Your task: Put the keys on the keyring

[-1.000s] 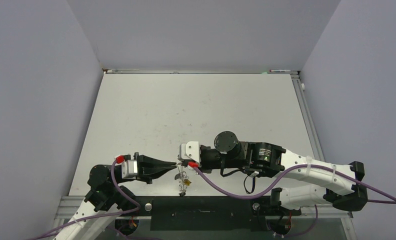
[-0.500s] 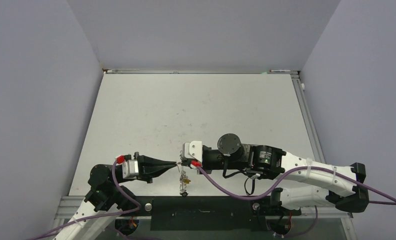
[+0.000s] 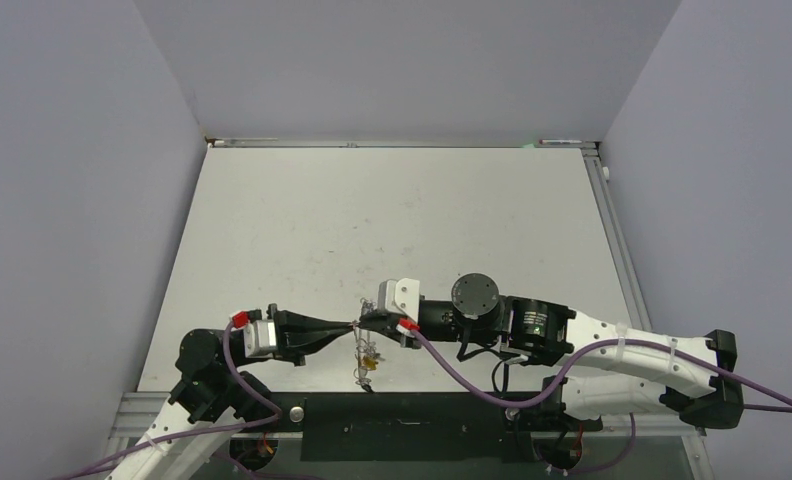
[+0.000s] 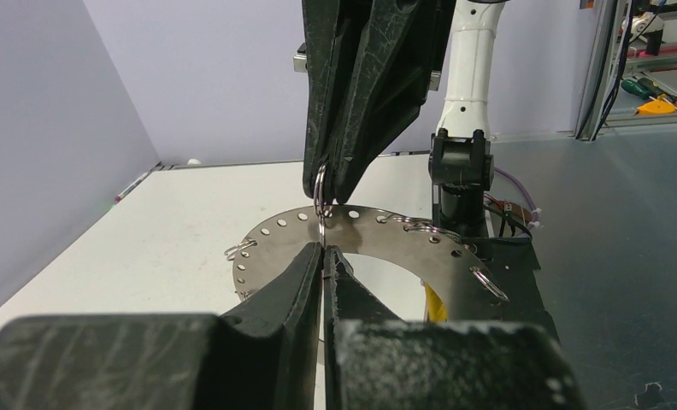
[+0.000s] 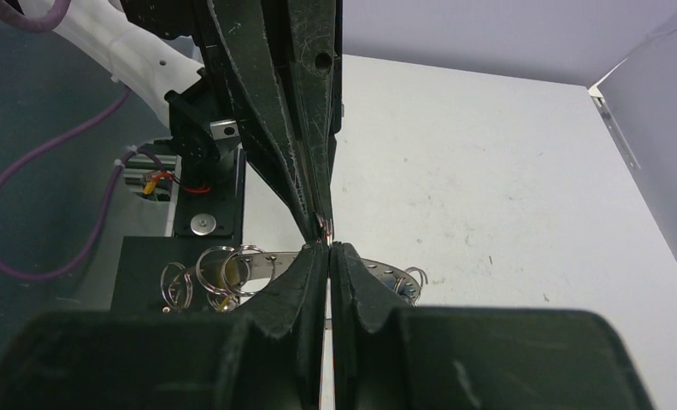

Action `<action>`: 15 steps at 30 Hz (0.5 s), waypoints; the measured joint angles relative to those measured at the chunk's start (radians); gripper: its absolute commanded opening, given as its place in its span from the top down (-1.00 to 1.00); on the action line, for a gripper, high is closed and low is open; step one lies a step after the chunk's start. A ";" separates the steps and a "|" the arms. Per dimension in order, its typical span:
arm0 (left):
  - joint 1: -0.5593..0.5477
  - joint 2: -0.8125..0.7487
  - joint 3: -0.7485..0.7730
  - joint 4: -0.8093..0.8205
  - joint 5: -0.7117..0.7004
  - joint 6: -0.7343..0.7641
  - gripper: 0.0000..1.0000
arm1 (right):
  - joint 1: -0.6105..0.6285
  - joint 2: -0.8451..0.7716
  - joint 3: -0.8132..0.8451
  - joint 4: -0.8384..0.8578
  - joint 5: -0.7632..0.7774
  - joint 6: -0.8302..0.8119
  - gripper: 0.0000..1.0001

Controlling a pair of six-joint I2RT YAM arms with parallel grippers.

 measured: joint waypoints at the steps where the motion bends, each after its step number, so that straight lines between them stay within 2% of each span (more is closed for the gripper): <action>1: 0.000 0.000 0.000 0.000 0.000 0.000 1.00 | 0.000 -0.002 -0.005 0.008 0.000 0.003 0.90; 4: 0.000 0.000 0.000 0.001 0.000 0.000 1.00 | 0.000 -0.002 -0.010 0.024 -0.001 0.012 0.90; 9: 0.000 0.000 0.000 -0.003 -0.008 0.003 0.37 | -0.002 -0.002 -0.010 0.047 -0.003 0.027 0.90; 15: 0.000 -0.025 0.000 -0.018 -0.034 0.010 0.13 | -0.005 -0.002 -0.013 0.077 -0.011 0.037 0.90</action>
